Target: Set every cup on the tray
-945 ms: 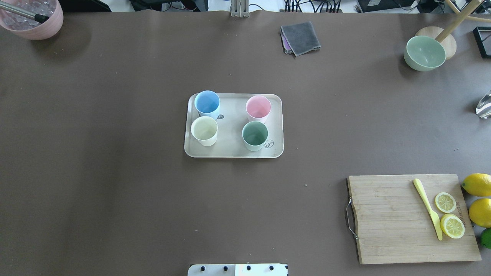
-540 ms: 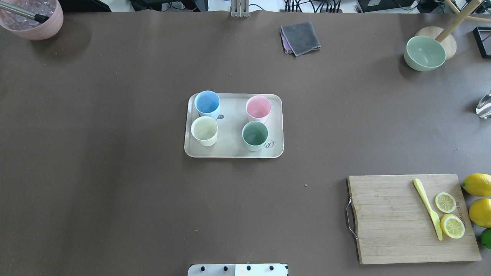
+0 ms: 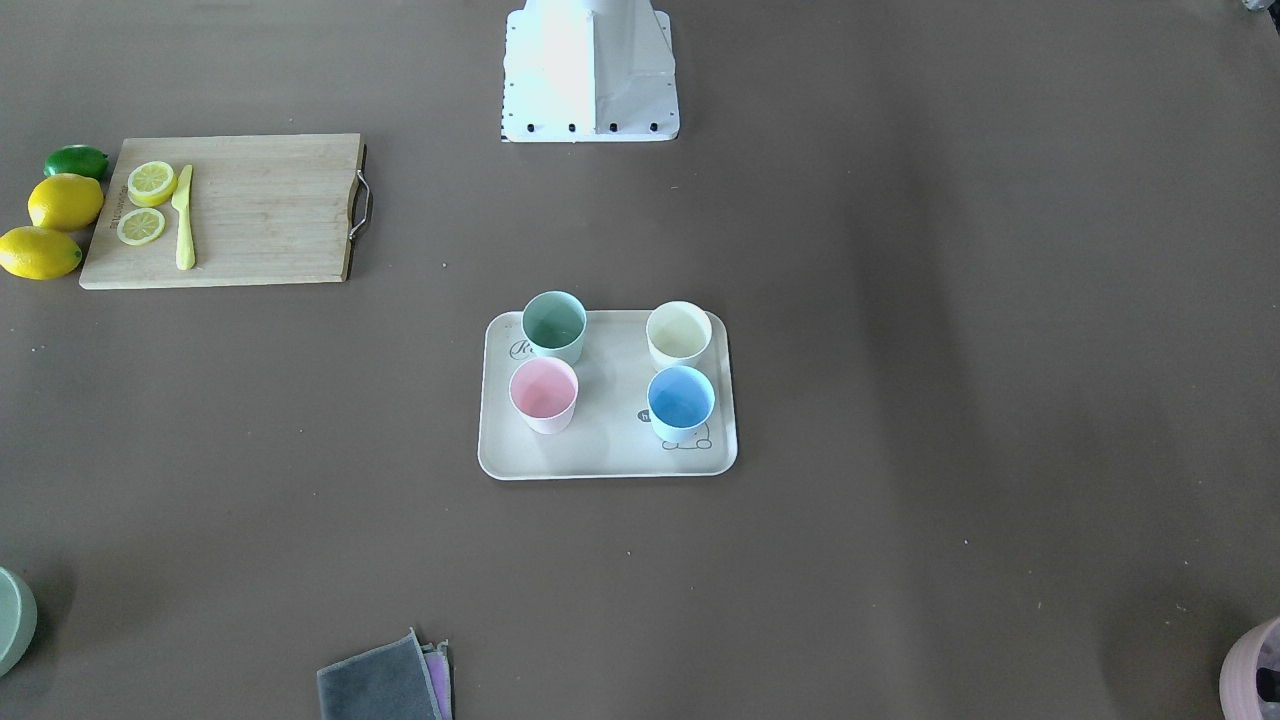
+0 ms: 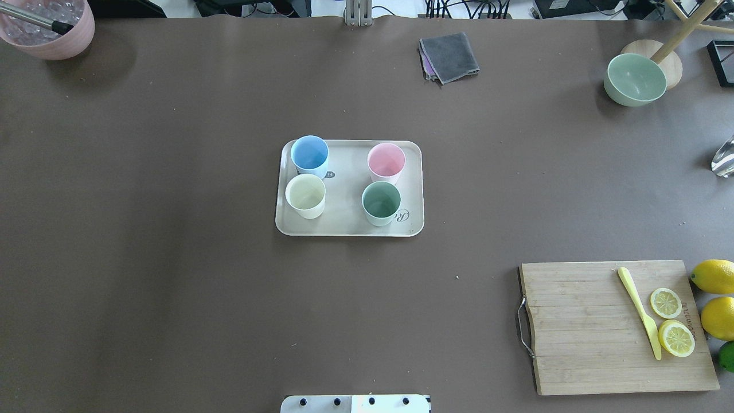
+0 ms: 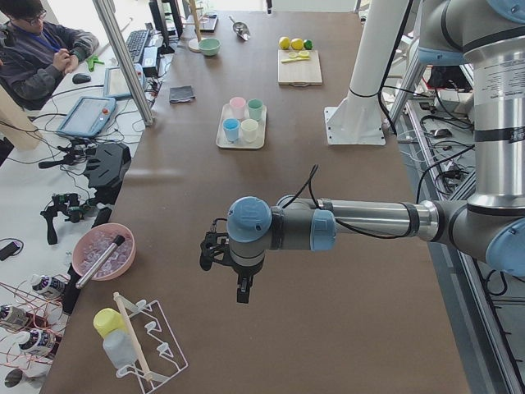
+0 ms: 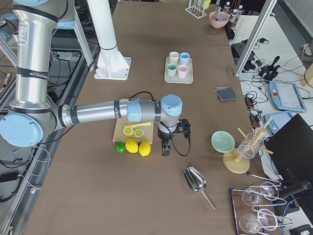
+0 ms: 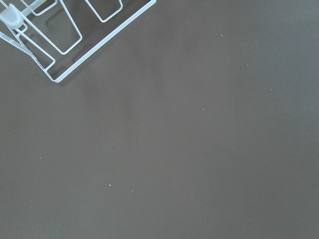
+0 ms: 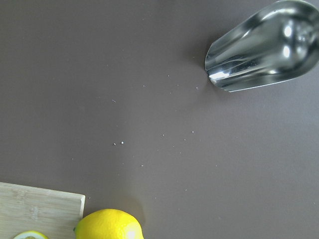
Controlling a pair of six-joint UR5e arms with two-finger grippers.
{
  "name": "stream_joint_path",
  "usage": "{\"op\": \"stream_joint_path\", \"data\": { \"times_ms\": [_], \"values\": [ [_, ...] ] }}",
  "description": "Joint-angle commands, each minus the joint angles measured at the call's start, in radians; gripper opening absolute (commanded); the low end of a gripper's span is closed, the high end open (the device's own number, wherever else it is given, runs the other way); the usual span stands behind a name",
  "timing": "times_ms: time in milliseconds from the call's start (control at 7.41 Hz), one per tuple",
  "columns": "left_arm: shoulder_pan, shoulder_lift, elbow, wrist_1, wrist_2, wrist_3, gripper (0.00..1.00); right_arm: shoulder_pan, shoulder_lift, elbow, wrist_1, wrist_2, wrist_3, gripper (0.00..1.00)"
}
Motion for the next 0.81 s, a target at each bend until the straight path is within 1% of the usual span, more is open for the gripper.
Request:
{"op": "stream_joint_path", "data": {
  "times_ms": [0,675],
  "values": [
    [0.0,-0.001,0.0,0.0,-0.001,0.0,0.98,0.0,0.0,-0.001,0.0,0.001,0.0,1.0],
    [0.0,-0.001,0.001,-0.001,-0.004,0.002,0.98,0.0,0.002,-0.003,0.0,0.013,0.0,1.0]
  ]
}}
